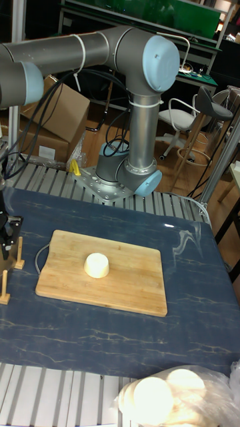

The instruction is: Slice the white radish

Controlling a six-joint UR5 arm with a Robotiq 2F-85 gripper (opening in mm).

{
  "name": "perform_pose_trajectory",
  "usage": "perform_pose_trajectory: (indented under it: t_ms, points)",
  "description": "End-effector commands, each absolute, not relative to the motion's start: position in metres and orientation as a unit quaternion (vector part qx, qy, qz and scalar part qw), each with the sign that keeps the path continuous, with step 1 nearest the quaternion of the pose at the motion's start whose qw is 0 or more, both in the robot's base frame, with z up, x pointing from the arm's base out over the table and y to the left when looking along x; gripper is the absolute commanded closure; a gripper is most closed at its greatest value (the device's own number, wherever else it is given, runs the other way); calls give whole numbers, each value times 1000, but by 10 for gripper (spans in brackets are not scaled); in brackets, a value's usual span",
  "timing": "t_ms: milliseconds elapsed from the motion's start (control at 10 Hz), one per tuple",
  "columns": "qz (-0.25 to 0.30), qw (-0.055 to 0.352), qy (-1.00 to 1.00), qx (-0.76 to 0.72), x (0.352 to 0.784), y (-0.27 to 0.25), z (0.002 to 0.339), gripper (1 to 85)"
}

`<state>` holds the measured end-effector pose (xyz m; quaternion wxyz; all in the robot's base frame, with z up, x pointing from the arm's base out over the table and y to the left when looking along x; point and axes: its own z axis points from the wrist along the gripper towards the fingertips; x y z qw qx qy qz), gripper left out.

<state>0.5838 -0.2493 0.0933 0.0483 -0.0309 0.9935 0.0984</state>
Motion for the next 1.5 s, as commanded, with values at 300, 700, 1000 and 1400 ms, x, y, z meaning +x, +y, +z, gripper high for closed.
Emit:
perform_pose_trajectory:
  t_ms: [300, 700, 1000, 1400]
  points:
    - [81, 38, 996, -24, 587, -259, 77, 420]
    - [84, 45, 995, -19, 591, -259, 75, 440]
    - [87, 51, 995, -19, 598, -256, 73, 443]
    - [87, 60, 994, -14, 606, -255, 73, 467]
